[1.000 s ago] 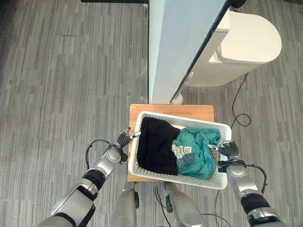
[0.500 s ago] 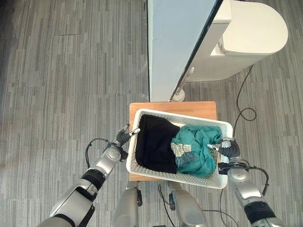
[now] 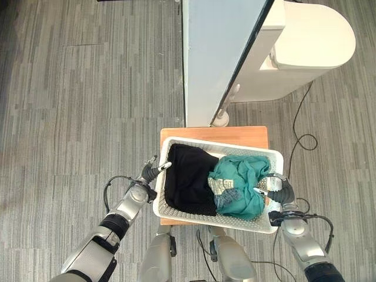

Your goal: Grab the laundry basket,head to the washer,open it,put in the laundry and shut it.

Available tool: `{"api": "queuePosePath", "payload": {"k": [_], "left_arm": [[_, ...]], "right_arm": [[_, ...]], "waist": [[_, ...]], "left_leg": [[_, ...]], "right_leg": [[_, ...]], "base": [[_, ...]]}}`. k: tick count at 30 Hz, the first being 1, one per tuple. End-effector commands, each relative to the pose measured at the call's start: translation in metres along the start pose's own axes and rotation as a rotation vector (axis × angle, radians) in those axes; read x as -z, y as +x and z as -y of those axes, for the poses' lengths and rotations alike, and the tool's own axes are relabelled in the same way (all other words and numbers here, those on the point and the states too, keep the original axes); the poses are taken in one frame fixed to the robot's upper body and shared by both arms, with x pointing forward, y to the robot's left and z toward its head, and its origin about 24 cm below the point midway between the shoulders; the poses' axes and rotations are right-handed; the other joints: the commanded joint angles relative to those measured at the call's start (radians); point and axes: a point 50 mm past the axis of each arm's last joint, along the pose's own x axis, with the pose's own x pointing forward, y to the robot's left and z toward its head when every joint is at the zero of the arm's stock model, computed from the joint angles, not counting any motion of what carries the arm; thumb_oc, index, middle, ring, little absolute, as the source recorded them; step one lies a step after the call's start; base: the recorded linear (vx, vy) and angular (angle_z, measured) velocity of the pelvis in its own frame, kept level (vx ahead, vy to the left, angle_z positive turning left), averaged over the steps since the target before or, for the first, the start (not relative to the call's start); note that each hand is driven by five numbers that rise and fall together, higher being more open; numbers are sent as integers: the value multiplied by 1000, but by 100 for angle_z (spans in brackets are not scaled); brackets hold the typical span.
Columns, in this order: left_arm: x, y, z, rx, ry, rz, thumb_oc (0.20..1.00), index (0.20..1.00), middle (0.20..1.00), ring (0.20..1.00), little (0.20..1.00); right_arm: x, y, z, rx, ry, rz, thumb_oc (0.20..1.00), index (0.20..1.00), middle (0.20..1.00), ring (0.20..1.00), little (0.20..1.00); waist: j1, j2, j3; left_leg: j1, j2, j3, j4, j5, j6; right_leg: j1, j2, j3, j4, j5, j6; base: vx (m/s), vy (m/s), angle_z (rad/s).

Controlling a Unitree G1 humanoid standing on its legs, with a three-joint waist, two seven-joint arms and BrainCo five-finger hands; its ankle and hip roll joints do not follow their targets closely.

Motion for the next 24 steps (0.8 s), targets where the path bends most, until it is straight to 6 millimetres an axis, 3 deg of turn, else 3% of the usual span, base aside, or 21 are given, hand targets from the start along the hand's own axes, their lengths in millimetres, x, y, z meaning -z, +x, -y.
{"api": "queuePosePath", "payload": {"k": [1,17,24], "left_arm": [[9,3,0,-48,12,-58,1000,1000,1000,1000,1000],[19,-2,11,-67,12,-94,1000,1000,1000,1000,1000],[22,-1,13,-66,5,-116,1000,1000,1000,1000,1000]], "right_arm": [[-20,-7,5,49,7,140,1000,1000,1000,1000,1000],[-19,-11,56,466,-39,156,1000,1000,1000,1000,1000],[6,-14,59,508,-1,22,1000,1000,1000,1000,1000]], "waist": [[14,-41,-18],[4,-37,-30],[0,-42,-29]], "left_leg": [[55,-35,-36,7,-108,61],[56,-39,-38,10,-116,67],[53,-41,-38,12,-116,68]], "right_leg": [[-62,-32,-74,16,27,17],[-56,-35,-80,17,21,21],[-55,-40,-87,18,22,24]], "base": [[0,0,0],[0,0,0],[0,0,0]]}}
